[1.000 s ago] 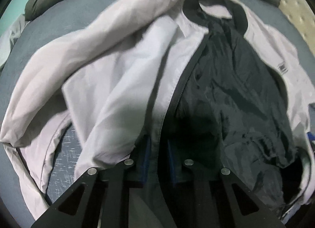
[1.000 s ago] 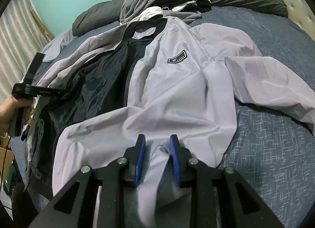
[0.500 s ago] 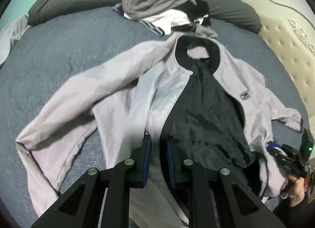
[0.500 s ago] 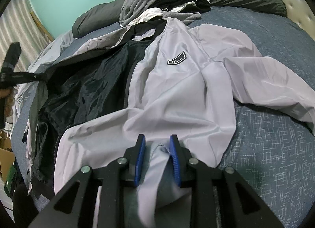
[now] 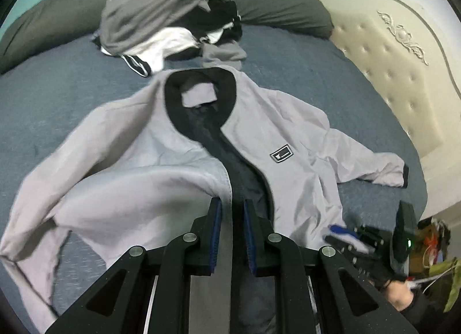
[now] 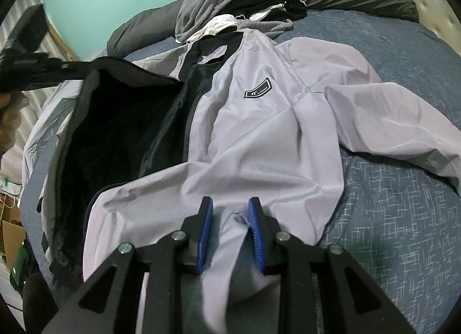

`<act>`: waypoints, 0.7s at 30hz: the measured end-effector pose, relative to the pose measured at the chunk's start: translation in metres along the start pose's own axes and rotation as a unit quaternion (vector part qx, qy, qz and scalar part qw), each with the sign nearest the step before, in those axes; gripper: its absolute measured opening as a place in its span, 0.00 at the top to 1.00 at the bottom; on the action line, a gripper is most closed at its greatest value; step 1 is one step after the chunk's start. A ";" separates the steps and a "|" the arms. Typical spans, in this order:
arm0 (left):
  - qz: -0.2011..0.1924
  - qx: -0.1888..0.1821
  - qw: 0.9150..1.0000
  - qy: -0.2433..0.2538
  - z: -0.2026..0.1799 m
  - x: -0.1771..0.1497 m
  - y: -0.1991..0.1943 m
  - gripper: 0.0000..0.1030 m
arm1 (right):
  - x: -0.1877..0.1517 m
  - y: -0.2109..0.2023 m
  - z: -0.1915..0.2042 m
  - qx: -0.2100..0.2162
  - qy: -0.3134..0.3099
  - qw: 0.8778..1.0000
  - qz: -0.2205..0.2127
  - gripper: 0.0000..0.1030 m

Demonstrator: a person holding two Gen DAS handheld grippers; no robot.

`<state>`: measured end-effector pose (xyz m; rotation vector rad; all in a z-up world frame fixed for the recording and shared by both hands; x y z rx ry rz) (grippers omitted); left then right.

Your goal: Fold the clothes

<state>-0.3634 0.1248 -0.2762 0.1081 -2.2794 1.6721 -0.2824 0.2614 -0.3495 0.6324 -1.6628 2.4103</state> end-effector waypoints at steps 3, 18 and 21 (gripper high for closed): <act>0.000 -0.021 1.000 -0.018 -0.007 0.010 0.019 0.85 | 0.001 -0.001 -0.001 0.002 0.002 1.000 -0.002 0.76; 0.008 -0.026 0.998 -0.054 0.034 -0.047 -0.005 0.50 | 0.001 -0.014 -0.006 0.033 0.022 0.999 -0.004 0.75; 0.011 -0.005 0.998 -0.061 0.065 -0.078 -0.027 0.50 | 0.003 -0.026 -0.011 0.042 0.032 0.999 -0.004 0.76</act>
Point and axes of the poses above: each gripper's, at about its wrist camera, not at the fingertips, and y roughly the way its jaws point, z to its left, x to its top, the point moved 5 cm from there along y, roughly the way its jaws point, and after that the axes turned 10 degrees about z, right-handed, at the moved point
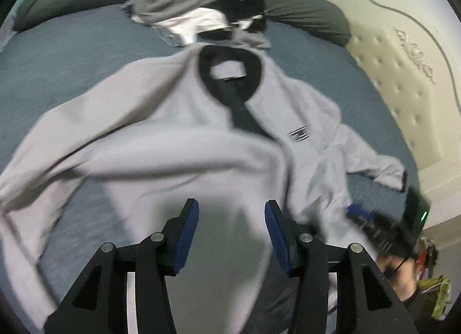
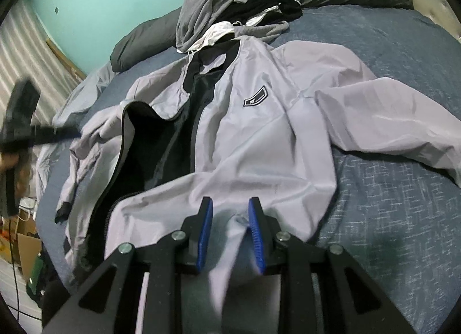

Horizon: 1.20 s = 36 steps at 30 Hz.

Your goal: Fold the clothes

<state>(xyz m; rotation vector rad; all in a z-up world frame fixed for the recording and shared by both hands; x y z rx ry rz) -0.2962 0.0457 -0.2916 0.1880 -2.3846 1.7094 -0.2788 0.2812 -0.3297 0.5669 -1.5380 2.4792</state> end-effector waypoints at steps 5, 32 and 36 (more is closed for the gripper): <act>0.021 0.011 0.999 -0.031 0.054 -0.050 -0.008 0.49 | -0.008 -0.022 -0.017 0.007 0.010 0.999 0.030 0.70; 0.088 -0.012 0.996 -0.031 0.103 -0.176 0.033 0.64 | -0.087 -0.021 -0.001 0.000 -0.064 0.982 0.177 0.66; 0.083 -0.012 0.996 -0.017 0.093 -0.179 0.021 0.92 | -0.083 -0.033 0.008 0.009 -0.070 0.983 0.170 0.91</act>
Point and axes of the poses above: each gripper's, at about its wrist camera, not at the fingertips, and y roughly the way its jaws point, z to its left, x to its top, the point moved 5 cm from there along y, roughly the way its jaws point, and after that the axes turned 10 degrees about z, right-handed, at the moved point
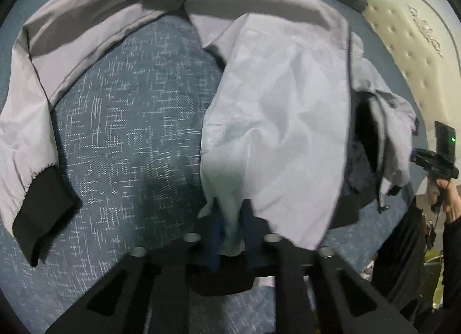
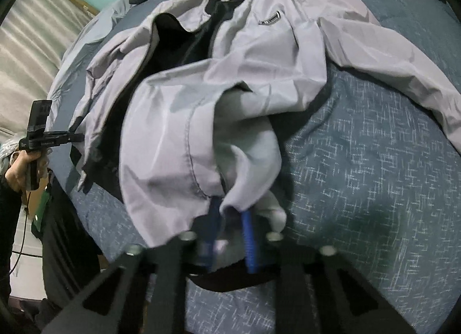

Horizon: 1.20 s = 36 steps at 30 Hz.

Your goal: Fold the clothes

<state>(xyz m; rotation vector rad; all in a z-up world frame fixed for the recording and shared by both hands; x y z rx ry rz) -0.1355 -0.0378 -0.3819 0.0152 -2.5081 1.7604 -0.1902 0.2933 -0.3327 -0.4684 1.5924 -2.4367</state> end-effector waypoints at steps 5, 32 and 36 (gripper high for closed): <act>-0.008 -0.008 1.000 0.026 -0.026 -0.012 -0.028 0.96 | 0.000 -0.019 0.012 0.015 -0.009 1.000 -0.008 0.96; -0.052 0.065 0.996 -0.022 -0.039 0.000 -0.082 0.52 | 0.018 -0.077 -0.039 -0.060 0.056 0.996 -0.026 0.83; -0.071 0.070 0.995 -0.012 -0.043 0.051 -0.084 0.51 | 0.058 -0.089 -0.040 -0.063 0.053 0.995 -0.051 0.59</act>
Point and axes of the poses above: each gripper's, at about its wrist camera, not at the fingertips, and y roughly the way its jaws point, z to its left, x to its top, the point moved 5 cm from there along y, roughly the way its jaws point, and after that the axes turned 10 degrees about z, right-handed, at the moved point
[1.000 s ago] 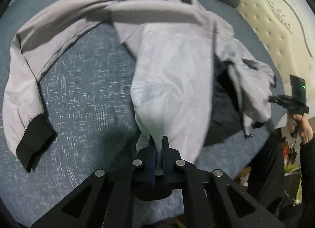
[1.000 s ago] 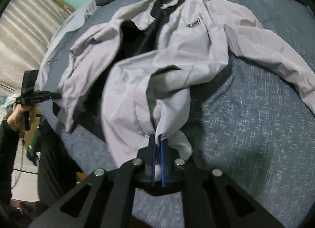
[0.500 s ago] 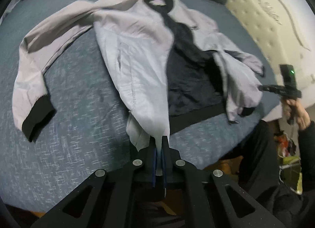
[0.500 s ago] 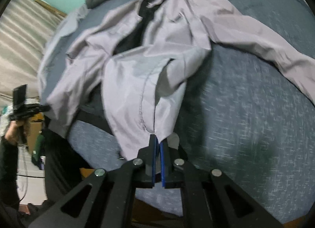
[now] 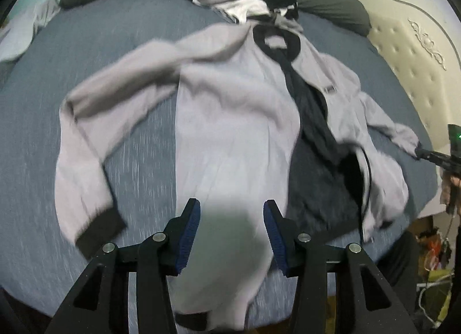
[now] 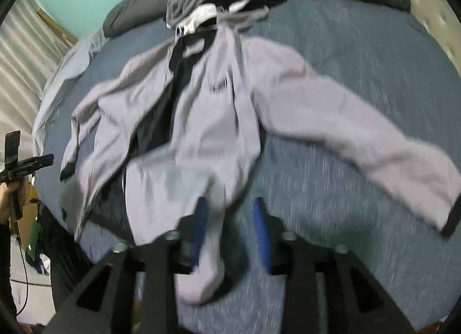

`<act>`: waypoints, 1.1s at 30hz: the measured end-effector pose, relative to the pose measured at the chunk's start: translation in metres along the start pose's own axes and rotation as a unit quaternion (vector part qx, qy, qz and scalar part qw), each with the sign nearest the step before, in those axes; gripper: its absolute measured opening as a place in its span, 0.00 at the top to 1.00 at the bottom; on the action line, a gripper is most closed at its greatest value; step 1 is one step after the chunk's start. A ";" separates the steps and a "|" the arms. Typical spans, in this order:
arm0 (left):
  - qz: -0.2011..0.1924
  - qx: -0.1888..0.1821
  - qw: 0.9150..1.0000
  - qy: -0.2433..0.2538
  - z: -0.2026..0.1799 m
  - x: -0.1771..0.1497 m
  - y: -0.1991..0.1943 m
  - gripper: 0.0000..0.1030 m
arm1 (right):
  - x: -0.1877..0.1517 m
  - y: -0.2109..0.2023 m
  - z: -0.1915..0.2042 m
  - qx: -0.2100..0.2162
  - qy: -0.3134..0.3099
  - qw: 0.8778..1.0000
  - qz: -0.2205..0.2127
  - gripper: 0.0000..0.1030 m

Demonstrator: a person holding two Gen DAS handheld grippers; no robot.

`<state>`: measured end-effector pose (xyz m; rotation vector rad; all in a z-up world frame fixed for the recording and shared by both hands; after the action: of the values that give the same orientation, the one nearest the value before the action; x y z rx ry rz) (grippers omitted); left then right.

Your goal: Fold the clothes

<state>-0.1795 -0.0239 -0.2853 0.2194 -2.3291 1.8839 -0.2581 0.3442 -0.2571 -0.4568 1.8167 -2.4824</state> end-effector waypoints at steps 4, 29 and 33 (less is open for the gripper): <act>-0.020 0.005 1.000 0.009 -0.005 0.051 0.005 0.50 | 0.048 0.011 0.008 0.000 -0.005 1.000 -0.010 0.54; -0.058 0.076 0.993 0.065 -0.017 0.276 0.109 0.44 | 0.254 0.134 0.002 -0.024 -0.027 0.999 -0.017 0.48; -0.055 0.081 0.992 0.082 -0.022 0.291 0.124 0.41 | 0.271 0.150 0.001 -0.034 -0.034 0.999 -0.010 0.48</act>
<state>-0.4885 0.0154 -0.3418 0.1980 -2.0196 1.9576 -0.5392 0.2421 -0.3383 -0.5575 1.8841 -2.3928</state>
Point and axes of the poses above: each gripper's, at about its wrist camera, not at the fingertips, and y roughly the way its jaws point, z to its left, x to its top, the point moved 5 cm from there along y, roughly the way its jaws point, and after that the axes turned 10 degrees about z, right-handed, at the moved point
